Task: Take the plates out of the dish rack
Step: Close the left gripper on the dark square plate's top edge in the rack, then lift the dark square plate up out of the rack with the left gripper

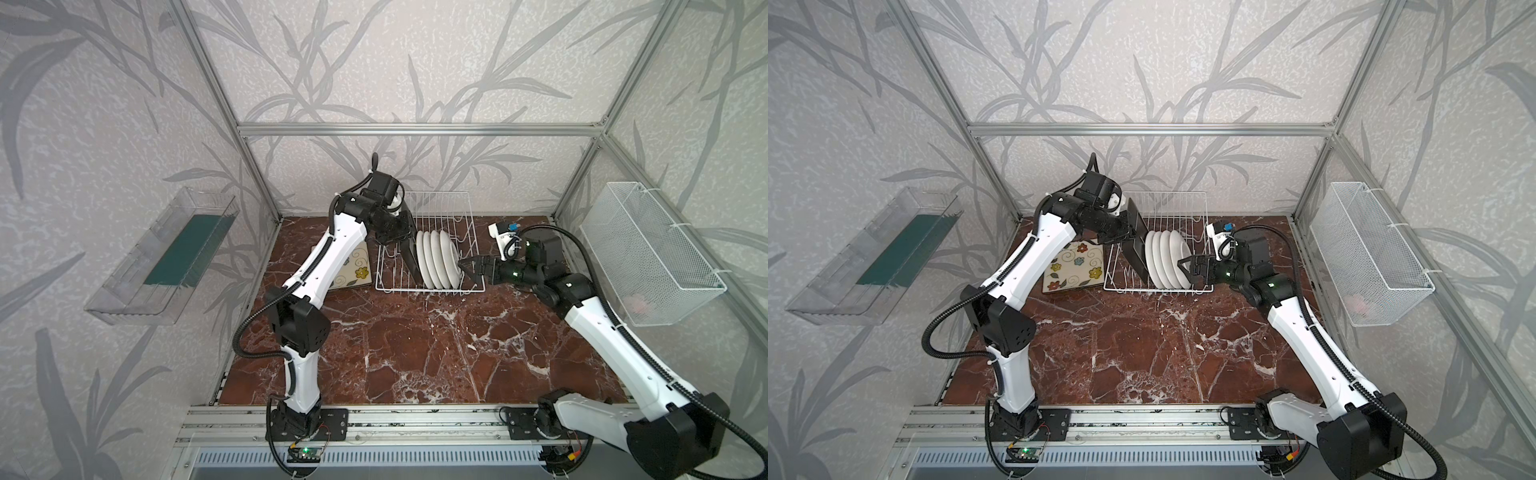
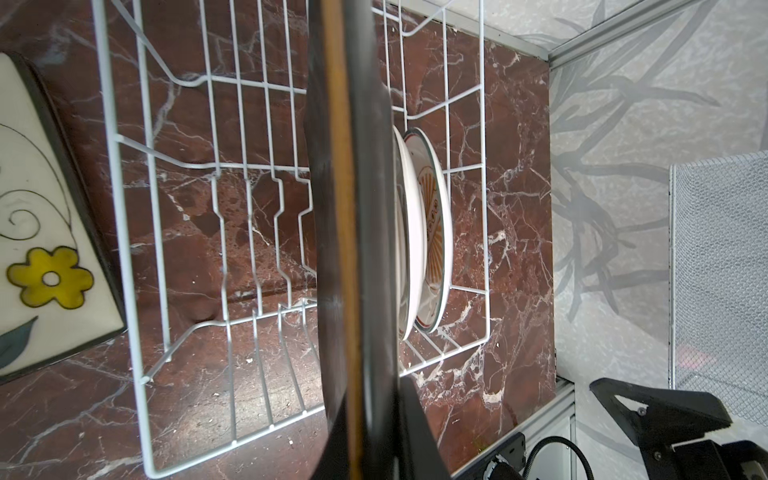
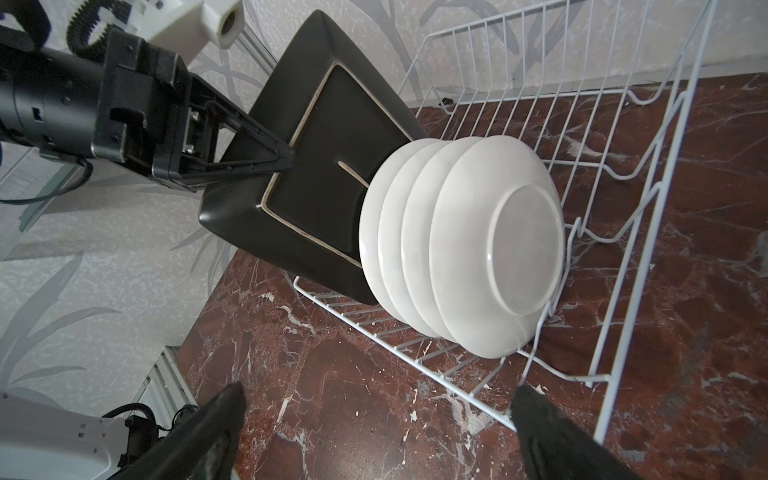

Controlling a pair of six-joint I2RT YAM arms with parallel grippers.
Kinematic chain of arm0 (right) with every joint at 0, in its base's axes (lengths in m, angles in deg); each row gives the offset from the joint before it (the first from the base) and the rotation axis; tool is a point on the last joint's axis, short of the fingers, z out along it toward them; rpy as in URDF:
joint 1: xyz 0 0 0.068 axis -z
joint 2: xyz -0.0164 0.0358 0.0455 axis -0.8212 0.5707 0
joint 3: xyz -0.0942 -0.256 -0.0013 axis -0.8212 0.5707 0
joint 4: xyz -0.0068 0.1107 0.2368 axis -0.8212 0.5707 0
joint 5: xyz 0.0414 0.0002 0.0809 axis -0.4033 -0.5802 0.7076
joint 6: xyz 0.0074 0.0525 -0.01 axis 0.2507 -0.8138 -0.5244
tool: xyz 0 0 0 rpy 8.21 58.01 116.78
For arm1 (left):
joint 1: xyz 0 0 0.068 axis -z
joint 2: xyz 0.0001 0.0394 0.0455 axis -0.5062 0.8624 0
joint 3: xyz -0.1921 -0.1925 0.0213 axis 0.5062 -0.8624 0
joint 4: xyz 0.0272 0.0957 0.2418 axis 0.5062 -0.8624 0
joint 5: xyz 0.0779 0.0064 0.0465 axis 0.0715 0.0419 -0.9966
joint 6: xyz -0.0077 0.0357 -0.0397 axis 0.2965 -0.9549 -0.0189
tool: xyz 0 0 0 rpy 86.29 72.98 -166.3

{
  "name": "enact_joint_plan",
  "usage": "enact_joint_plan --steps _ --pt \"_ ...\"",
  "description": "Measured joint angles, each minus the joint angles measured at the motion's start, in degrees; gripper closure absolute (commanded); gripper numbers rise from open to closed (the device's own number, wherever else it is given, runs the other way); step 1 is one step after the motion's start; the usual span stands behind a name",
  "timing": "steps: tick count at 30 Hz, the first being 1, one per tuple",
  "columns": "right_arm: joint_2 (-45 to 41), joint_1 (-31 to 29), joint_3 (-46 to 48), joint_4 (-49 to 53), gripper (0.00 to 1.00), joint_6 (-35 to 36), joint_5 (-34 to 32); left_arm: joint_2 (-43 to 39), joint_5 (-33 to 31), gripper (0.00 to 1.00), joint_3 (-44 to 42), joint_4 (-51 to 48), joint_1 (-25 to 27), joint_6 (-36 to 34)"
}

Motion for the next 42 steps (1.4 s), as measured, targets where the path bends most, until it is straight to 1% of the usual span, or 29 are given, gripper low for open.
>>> enact_joint_plan --steps 16,22,29,34,37,39,42 --pt "0.0 0.02 0.0 -0.2 0.01 -0.09 0.02 -1.62 -1.99 1.0 2.64 -1.6 -0.28 -0.68" --pt "0.0 0.0 0.0 -0.35 0.01 -0.35 0.04 -2.25 -2.6 1.0 2.75 -1.44 -0.35 -3.15" --pt "0.37 0.0 -1.36 0.28 0.01 -0.5 0.09 -3.54 -5.27 1.0 3.54 -1.49 -0.35 -9.84" --pt "0.68 0.02 -2.84 0.52 0.01 -0.74 0.26 -5.09 -8.83 1.0 6.36 -1.49 -0.35 -14.93" --pt "0.76 0.02 -3.04 0.55 0.01 -1.53 0.7 -7.23 -10.54 1.0 6.54 -1.27 -0.33 -18.27" --pt "0.81 0.02 -3.06 0.55 0.01 -2.12 1.16 -9.27 -11.8 1.0 5.4 -0.31 -0.26 -21.27" --pt "1.77 0.07 -4.57 1.09 0.01 -3.43 2.43 -13.86 -14.29 1.0 -0.22 3.1 -0.13 -26.08"
